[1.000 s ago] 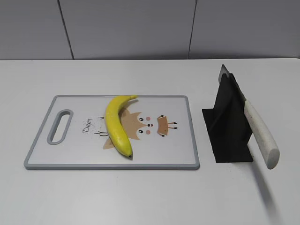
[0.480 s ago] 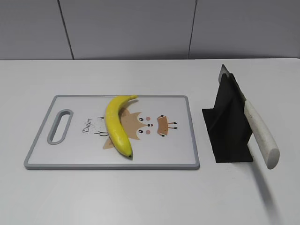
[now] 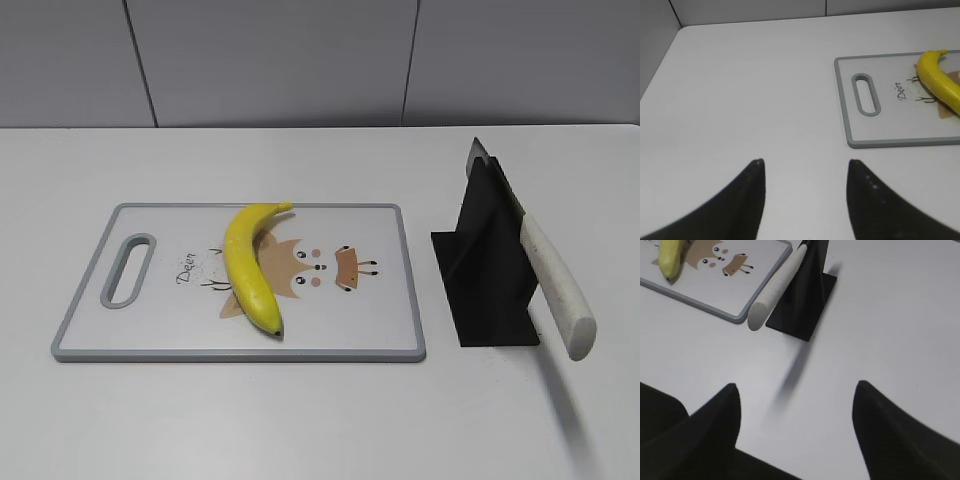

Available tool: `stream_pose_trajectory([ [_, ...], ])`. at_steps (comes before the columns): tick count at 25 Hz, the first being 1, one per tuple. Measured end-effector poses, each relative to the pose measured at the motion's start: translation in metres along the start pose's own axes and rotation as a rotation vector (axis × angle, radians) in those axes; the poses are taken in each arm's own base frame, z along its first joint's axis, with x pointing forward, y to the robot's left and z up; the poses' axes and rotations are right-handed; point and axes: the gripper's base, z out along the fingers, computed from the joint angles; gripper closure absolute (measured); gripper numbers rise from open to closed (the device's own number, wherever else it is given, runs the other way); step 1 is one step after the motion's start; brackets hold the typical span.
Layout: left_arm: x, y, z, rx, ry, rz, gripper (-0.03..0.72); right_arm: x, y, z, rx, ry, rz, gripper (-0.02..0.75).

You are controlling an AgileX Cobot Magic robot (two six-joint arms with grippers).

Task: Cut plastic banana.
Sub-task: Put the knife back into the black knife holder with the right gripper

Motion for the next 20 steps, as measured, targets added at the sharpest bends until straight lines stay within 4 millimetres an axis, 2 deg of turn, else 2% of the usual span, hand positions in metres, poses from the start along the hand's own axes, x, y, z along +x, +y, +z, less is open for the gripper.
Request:
stream_pose_trajectory([
  [11, 0.0, 0.0, 0.0, 0.0, 0.0, 0.0, 0.179, 0.01, 0.001, -0.016, -0.028, -0.123, -0.023, 0.195],
  [20, 0.0, 0.0, 0.0, 0.0, -0.002, 0.0, 0.179, 0.011, 0.002, -0.017, -0.041, -0.134, -0.026, 0.195],
])
